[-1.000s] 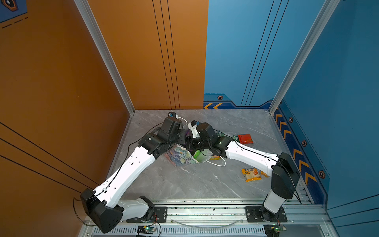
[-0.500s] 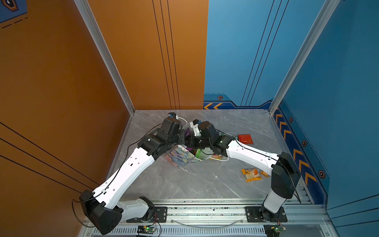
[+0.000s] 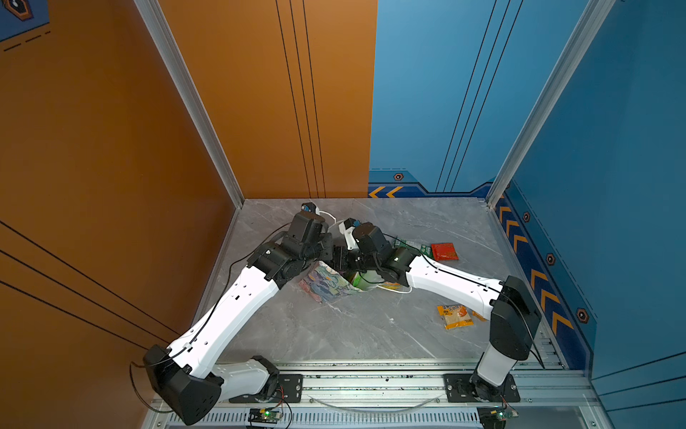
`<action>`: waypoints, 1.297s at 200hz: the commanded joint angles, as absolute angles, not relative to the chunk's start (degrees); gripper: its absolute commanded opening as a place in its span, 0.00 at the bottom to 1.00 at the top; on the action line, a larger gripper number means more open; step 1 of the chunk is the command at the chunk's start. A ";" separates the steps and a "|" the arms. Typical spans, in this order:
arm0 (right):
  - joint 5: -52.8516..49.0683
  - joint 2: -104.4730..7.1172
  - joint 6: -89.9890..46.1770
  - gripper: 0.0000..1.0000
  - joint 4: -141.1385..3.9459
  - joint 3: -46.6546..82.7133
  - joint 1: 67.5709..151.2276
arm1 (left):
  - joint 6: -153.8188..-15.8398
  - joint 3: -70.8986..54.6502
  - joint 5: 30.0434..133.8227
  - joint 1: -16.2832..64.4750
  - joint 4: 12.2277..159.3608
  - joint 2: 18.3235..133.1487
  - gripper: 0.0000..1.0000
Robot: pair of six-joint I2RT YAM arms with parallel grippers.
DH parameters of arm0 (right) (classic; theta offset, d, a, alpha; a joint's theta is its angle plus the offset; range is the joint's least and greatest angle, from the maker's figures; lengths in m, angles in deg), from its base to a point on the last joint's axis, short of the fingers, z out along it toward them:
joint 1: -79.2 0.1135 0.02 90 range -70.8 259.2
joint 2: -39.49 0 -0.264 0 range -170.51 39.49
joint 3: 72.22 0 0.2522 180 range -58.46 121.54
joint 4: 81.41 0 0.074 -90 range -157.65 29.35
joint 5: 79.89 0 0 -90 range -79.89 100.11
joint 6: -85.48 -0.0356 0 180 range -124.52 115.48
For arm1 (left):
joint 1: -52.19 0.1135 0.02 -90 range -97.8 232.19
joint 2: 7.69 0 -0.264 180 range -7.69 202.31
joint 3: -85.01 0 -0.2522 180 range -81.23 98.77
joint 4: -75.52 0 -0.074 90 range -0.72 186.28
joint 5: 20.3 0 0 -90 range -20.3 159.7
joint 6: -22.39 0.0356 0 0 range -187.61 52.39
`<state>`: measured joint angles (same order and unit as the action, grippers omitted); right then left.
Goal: Place the snacks into the paper bag
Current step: Place the snack in the paper bag, then rotate the snack at the center of the table.
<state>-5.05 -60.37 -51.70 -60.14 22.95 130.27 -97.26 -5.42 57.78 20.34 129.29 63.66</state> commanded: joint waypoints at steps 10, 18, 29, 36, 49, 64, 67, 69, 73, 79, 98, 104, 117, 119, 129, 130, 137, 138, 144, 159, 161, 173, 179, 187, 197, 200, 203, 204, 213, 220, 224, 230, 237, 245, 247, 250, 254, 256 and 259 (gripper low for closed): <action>-2.84 -56.72 -49.53 0.45 -57.00 24.84 130.61 | -97.64 -4.66 56.98 21.37 127.51 61.77 0.00; -2.71 -56.14 -49.22 0.46 -56.64 24.92 130.60 | -97.46 -4.35 56.54 21.52 128.13 61.91 0.00; -2.34 -55.24 -48.57 0.47 -55.87 25.09 130.61 | -96.99 -3.91 55.83 21.86 128.98 62.09 0.00; -2.06 -54.57 -48.06 0.49 -55.17 25.22 130.57 | -96.68 -3.65 55.44 22.13 129.61 62.03 0.00; -1.44 -52.92 -46.85 0.51 -53.77 25.40 130.43 | -95.70 -3.06 54.80 22.80 130.75 62.09 0.00; -0.38 -50.46 -45.34 0.53 -52.59 25.16 130.10 | -94.15 -2.44 54.63 23.78 131.72 61.92 0.00; 0.00 -49.68 -45.05 0.53 -52.38 25.03 129.97 | -93.91 -2.33 54.67 23.97 131.96 61.92 0.00; 0.18 -49.29 -44.93 0.53 -52.34 24.84 129.86 | -93.81 -2.24 54.67 24.09 132.22 61.92 0.00; 0.56 -48.67 -44.68 0.54 -52.27 24.61 129.71 | -93.57 -2.05 54.80 24.49 132.60 61.92 0.00; 1.45 -47.18 -44.24 0.55 -52.25 23.93 129.50 | -93.21 -1.94 55.06 25.08 132.98 61.77 0.00; 3.64 -42.84 -43.14 0.56 -52.79 21.64 128.33 | -91.62 -2.60 54.42 26.17 133.39 60.67 0.00; 4.46 -41.48 -42.79 0.57 -53.11 20.80 127.91 | -91.04 -3.02 54.01 26.48 133.40 60.21 0.00; 6.45 -38.38 -42.08 0.58 -53.40 18.75 126.83 | -90.25 -3.89 53.41 27.26 133.31 59.27 0.00; 6.78 -37.97 -41.97 0.59 -53.47 18.45 126.61 | -90.21 -4.02 53.39 27.37 133.31 59.14 0.00; 8.07 -35.73 -41.75 0.59 -53.75 16.70 125.46 | -90.11 -4.85 53.81 28.29 133.27 58.42 0.00; 8.07 -35.73 -41.75 0.59 -53.75 16.70 125.46 | -90.11 -4.90 53.85 28.33 133.24 58.32 0.00; 8.81 -34.27 -41.57 0.60 -53.88 15.58 124.42 | -90.02 -5.55 54.05 29.01 133.01 57.65 0.00; 9.03 -33.88 -41.60 0.60 -53.79 15.16 124.08 | -89.98 -5.64 54.06 29.09 132.99 57.59 0.00; 9.72 -32.91 -41.61 0.61 -53.49 14.26 123.13 | -89.89 -6.32 54.19 29.49 132.60 57.17 0.00; 10.58 -30.76 -42.07 0.61 -52.62 11.91 120.28 | -89.47 -8.25 54.72 30.45 131.03 55.69 0.00; 10.66 -30.46 -42.16 0.61 -52.53 11.54 119.92 | -89.42 -8.43 54.64 30.54 130.85 55.55 0.00; 10.98 -29.03 -43.83 0.64 -52.27 9.00 116.60 | -89.02 -9.43 53.81 30.83 130.20 54.61 0.00; 10.79 -28.29 -44.88 0.65 -52.44 7.58 115.33 | -88.97 -9.83 53.68 31.04 130.06 54.38 0.00; 10.64 -27.60 -46.11 0.67 -52.93 5.50 113.63 | -88.68 -10.32 53.93 31.42 129.90 54.12 0.00; 11.00 -27.23 -47.08 0.69 -53.29 3.19 111.81 | -88.28 -10.85 54.28 31.70 129.76 53.93 0.00; 11.19 -27.22 -47.26 0.70 -53.14 2.56 111.26 | -88.27 -10.94 54.26 31.78 129.69 53.80 0.00; 11.44 -27.28 -47.56 0.70 -52.92 2.13 110.86 | -88.19 -11.06 54.34 31.87 129.70 53.83 0.00; 11.52 -27.29 -47.66 0.70 -52.81 1.94 110.67 | -88.14 -11.03 54.37 31.88 129.70 53.83 0.00; 12.03 -27.98 -48.46 0.72 -51.79 0.73 109.20 | -87.95 -11.25 54.50 31.81 129.62 53.78 0.00; 12.13 -28.68 -49.07 0.72 -51.26 -0.17 108.22 | -87.91 -11.32 54.76 31.95 129.49 53.72 0.00; 12.05 -29.21 -49.43 0.72 -51.13 -0.59 107.69 | -87.87 -11.41 54.87 31.95 129.38 53.66 0.00; 11.67 -29.97 -49.65 0.73 -51.16 -1.37 106.90 | -87.89 -11.53 55.00 31.97 129.25 53.57 0.00; 11.14 -30.93 -49.83 0.73 -51.51 -2.18 106.34 | -87.90 -11.62 55.19 32.06 129.18 53.55 0.00; 10.90 -32.20 -49.85 0.73 -52.13 -2.97 105.96 | -87.69 -11.67 55.07 32.29 129.18 53.33 0.00; 10.90 -32.47 -49.74 0.73 -52.23 -3.06 105.93 | -87.68 -11.65 54.99 32.32 129.18 53.31 0.00; 10.93 -32.99 -49.65 0.73 -52.37 -3.28 105.92 | -87.65 -11.70 54.90 32.36 129.18 53.23 0.00; 10.98 -33.73 -49.55 0.73 -52.58 -3.51 105.92 | -87.60 -11.75 54.85 32.48 129.18 53.22 0.00; 10.99 -34.15 -49.55 0.74 -52.61 -3.59 105.92 | -87.53 -11.78 54.94 32.63 129.18 53.22 0.00; 10.91 -34.87 -49.52 0.74 -52.61 -3.64 105.92 | -87.44 -11.76 55.11 32.71 129.17 53.14 0.00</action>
<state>10.40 -31.01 -48.31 -53.06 -1.80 106.35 -88.89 -11.28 55.60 31.68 132.67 54.96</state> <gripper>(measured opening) 0.730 0.044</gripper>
